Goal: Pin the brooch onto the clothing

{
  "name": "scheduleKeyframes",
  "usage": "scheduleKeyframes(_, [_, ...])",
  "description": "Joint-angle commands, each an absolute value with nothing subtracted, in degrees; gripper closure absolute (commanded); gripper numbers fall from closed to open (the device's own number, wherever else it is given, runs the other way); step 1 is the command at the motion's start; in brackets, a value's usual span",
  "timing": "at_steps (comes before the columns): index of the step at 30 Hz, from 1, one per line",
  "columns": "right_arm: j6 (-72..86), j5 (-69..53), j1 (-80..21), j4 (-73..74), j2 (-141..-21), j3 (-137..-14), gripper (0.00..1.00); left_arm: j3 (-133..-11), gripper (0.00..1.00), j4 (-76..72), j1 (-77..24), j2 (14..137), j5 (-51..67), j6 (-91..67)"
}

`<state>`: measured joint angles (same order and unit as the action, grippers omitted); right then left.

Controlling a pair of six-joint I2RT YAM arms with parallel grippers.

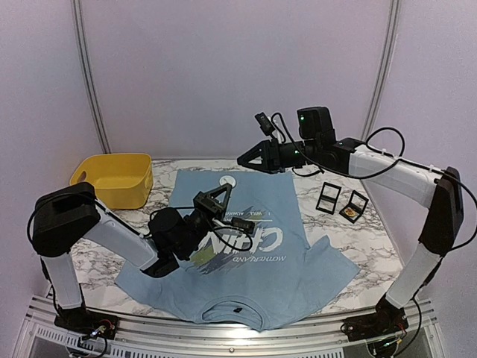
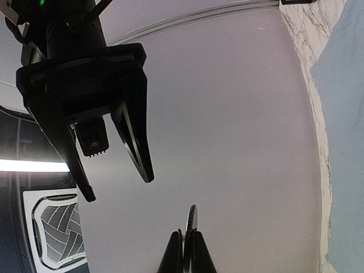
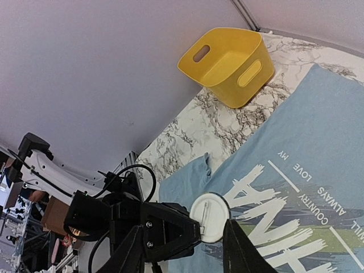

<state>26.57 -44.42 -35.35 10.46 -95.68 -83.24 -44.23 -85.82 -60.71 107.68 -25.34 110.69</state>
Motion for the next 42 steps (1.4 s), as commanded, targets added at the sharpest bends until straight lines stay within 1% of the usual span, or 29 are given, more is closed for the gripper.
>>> scheduleKeyframes(1, [26.52,-46.35,-35.58,10.56,-96.58,-83.67,0.6,-44.99,1.0,-99.71,-61.26,107.43,-25.57,115.37])
scheduleKeyframes(7, [26.21,-46.36,-35.99,10.67,-98.68,-83.65,0.64,-44.82,1.0,-99.59,-61.22,107.16,-25.57,114.42])
scheduleKeyframes(10, [26.82,-48.35,-36.72,8.8,-99.82,-84.29,0.67,-44.92,1.0,-99.56,-61.43,107.16,-25.75,114.09])
scheduleKeyframes(15, [26.94,-52.03,-37.67,8.91,-101.9,-86.33,0.74,-45.1,1.0,-99.49,-61.52,107.23,-25.84,113.78])
scheduleKeyframes(18, [26.66,-52.45,-37.91,9.91,-102.76,-86.68,0.83,-44.94,1.0,-99.51,-61.57,107.21,-25.91,113.82])
scheduleKeyframes(20, [26.76,-52.4,-37.96,9.78,-102.77,-86.5,0.92,-44.94,1.0,-99.42,-61.61,107.14,-26.08,113.65])
scheduleKeyframes(21, [26.72,-52.21,-37.99,9.83,-102.68,-86.49,1.0,-44.84,1.0,-99.44,-61.61,107.14,-26.21,113.6])
scheduleKeyframes(28, [25.09,-50.75,-37.87,10.2,-101.26,-86.52,1.0,-44.82,1.0,-99.32,-61.7,106.89,-28.73,109.49])
scheduleKeyframes(29, [24.61,-50.19,-37.81,10.05,-100.74,-86.42,1.0,-44.95,0.91,-99.26,-61.7,106.69,-29.83,106.94])
scheduleKeyframes(30, [23.93,-49.18,-37.75,10.07,-100.13,-86.25,1.0,-45.2,0.79,-98.82,-61.7,106.27,-31.66,103.51])
scheduleKeyframes(31, [23.21,-48.08,-37.59,10.17,-99.36,-86.16,1.0,-45.27,0.7,-97.76,-61.7,105.55,-34.15,98.76])
scheduleKeyframes(34, [20.9,-45.97,-37.06,9.01,-96.47,-85.16,1.0,-44.07,0.45,-90.57,-61.69,101.35,-37.32,87.5])
scheduleKeyframes(35, [20.09,-45.7,-36.94,8.3,-95.45,-84.52,1.0,-43.61,0.38,-86.46,-61.7,99.19,-37.72,82.83])
scheduleKeyframes(36, [19.14,-45.71,-36.84,7.64,-94.24,-83.88,1.0,-43.35,0.33,-77.69,-61.63,96.52,-37.59,76.52])
scheduleKeyframes(37, [17.78,-45.92,-36.81,7.47,-93.27,-83.51,1.0,-43.55,0.25,-68.63,-61.55,93.03,-36.39,69.06])
scheduleKeyframes(38, [16.26,-46.25,-36.78,7.59,-92.43,-83.23,1.0,-44.27,0.21,-58.02,-61.16,87.91,-32.88,60.72])
scheduleKeyframes(39, [14.65,-46.34,-36.78,8.11,-91.52,-83.11,1.0,-45.64,0.2,-46.32,-60.41,84.17,-26.83,51.66])
scheduleKeyframes(40, [12.93,-46.48,-36.81,8.54,-90.78,-82.82,1.0,-46.96,0.19,-37.8,-59.03,81.01,-19.37,43.92])
scheduleKeyframes(42, [10.18,-46.41,-36.89,8.61,-88.95,-81.7,1.0,-47.89,0.19,-30.62,-56.32,77.39,-7.2,31.0])
